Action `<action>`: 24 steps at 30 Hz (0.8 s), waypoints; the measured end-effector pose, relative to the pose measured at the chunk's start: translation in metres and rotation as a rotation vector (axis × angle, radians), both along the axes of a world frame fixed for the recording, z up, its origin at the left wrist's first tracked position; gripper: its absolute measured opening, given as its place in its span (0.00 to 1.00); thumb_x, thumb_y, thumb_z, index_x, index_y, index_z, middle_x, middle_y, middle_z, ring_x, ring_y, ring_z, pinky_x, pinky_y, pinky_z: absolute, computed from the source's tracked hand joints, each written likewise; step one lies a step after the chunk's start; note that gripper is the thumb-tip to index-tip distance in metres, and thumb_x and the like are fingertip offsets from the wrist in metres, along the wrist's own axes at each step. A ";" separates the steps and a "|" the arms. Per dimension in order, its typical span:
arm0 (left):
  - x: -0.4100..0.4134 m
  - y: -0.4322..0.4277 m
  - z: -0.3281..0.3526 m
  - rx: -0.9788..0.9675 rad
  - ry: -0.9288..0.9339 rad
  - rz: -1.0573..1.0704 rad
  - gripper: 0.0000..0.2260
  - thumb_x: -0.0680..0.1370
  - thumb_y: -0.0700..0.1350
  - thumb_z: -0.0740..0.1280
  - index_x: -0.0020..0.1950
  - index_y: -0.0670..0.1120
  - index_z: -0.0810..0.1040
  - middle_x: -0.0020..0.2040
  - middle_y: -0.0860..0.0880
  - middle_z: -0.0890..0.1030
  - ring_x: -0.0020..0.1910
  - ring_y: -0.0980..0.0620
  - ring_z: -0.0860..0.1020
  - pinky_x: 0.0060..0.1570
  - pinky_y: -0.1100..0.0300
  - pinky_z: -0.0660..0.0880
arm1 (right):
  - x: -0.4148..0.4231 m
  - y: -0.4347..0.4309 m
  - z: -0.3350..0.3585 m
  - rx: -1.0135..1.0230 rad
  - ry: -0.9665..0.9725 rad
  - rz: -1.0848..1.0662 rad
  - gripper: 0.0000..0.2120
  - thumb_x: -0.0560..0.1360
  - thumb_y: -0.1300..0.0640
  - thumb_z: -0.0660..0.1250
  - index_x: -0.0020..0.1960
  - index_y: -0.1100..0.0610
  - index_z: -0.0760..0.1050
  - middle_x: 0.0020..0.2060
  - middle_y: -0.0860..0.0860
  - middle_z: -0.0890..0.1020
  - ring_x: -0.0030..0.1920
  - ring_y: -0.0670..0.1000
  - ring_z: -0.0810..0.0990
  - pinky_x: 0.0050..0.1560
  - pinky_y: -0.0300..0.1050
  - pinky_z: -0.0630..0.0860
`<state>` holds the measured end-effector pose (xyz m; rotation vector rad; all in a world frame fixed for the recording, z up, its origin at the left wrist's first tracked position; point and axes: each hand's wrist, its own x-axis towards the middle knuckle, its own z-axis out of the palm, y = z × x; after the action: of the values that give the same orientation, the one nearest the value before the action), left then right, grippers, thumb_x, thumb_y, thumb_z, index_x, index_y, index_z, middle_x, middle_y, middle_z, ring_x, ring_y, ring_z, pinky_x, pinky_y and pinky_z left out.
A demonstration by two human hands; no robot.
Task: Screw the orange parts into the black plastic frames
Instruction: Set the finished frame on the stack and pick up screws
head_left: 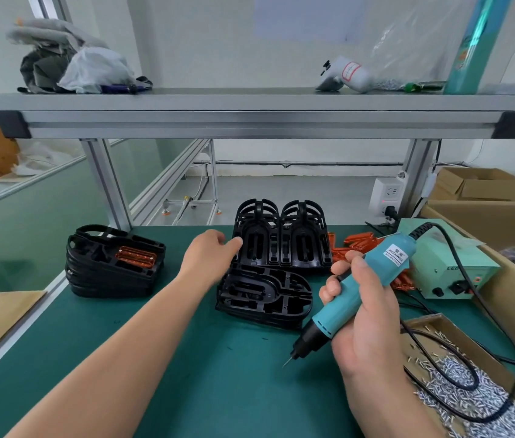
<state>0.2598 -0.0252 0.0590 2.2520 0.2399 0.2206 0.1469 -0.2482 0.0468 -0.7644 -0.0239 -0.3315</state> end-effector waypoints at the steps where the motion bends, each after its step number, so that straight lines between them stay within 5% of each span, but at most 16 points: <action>1: 0.005 -0.002 0.000 0.007 0.006 0.000 0.24 0.80 0.60 0.67 0.70 0.45 0.77 0.54 0.51 0.81 0.54 0.48 0.79 0.54 0.52 0.75 | 0.000 0.000 0.000 -0.001 -0.001 -0.001 0.06 0.83 0.56 0.69 0.58 0.56 0.76 0.43 0.53 0.80 0.34 0.50 0.75 0.36 0.41 0.76; 7: 0.021 -0.007 -0.005 0.127 0.012 -0.004 0.11 0.80 0.52 0.70 0.55 0.46 0.79 0.42 0.50 0.82 0.40 0.49 0.80 0.38 0.57 0.74 | 0.002 0.001 0.000 0.003 0.007 -0.005 0.10 0.78 0.54 0.72 0.57 0.56 0.76 0.43 0.53 0.81 0.34 0.50 0.75 0.35 0.41 0.76; 12: 0.022 -0.008 -0.002 0.143 -0.001 0.022 0.09 0.75 0.43 0.68 0.38 0.44 0.70 0.32 0.49 0.72 0.31 0.48 0.69 0.31 0.58 0.67 | 0.002 0.000 -0.002 0.000 0.009 -0.008 0.09 0.79 0.54 0.71 0.57 0.56 0.76 0.43 0.53 0.81 0.34 0.49 0.76 0.35 0.41 0.76; 15: 0.018 -0.010 0.001 0.166 -0.002 0.015 0.08 0.73 0.42 0.67 0.40 0.44 0.68 0.34 0.46 0.70 0.32 0.47 0.66 0.32 0.55 0.65 | 0.002 -0.001 -0.002 0.005 0.010 -0.006 0.06 0.82 0.56 0.69 0.57 0.55 0.76 0.43 0.53 0.81 0.34 0.49 0.76 0.36 0.41 0.76; 18: 0.016 -0.009 0.001 0.179 -0.043 0.031 0.09 0.73 0.45 0.67 0.47 0.40 0.73 0.39 0.41 0.79 0.33 0.47 0.71 0.33 0.54 0.69 | 0.002 -0.002 -0.002 0.017 0.007 -0.004 0.05 0.83 0.56 0.69 0.57 0.56 0.76 0.43 0.53 0.81 0.34 0.49 0.76 0.36 0.41 0.76; 22: 0.006 -0.002 0.011 0.112 -0.150 0.040 0.12 0.74 0.49 0.69 0.55 0.49 0.74 0.41 0.53 0.81 0.36 0.54 0.78 0.34 0.59 0.75 | 0.003 -0.004 0.000 0.030 0.001 -0.006 0.06 0.83 0.57 0.68 0.59 0.56 0.75 0.43 0.53 0.80 0.34 0.49 0.75 0.36 0.40 0.76; 24: -0.002 0.001 0.017 -0.021 -0.156 0.024 0.07 0.73 0.48 0.68 0.50 0.48 0.76 0.35 0.52 0.82 0.30 0.52 0.77 0.30 0.58 0.74 | 0.004 -0.006 0.000 0.034 -0.001 -0.015 0.05 0.83 0.57 0.68 0.58 0.56 0.76 0.43 0.53 0.80 0.34 0.49 0.75 0.36 0.41 0.76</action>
<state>0.2576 -0.0240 0.0757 2.1996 0.1846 0.4030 0.1504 -0.2538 0.0471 -0.7312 -0.0134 -0.3456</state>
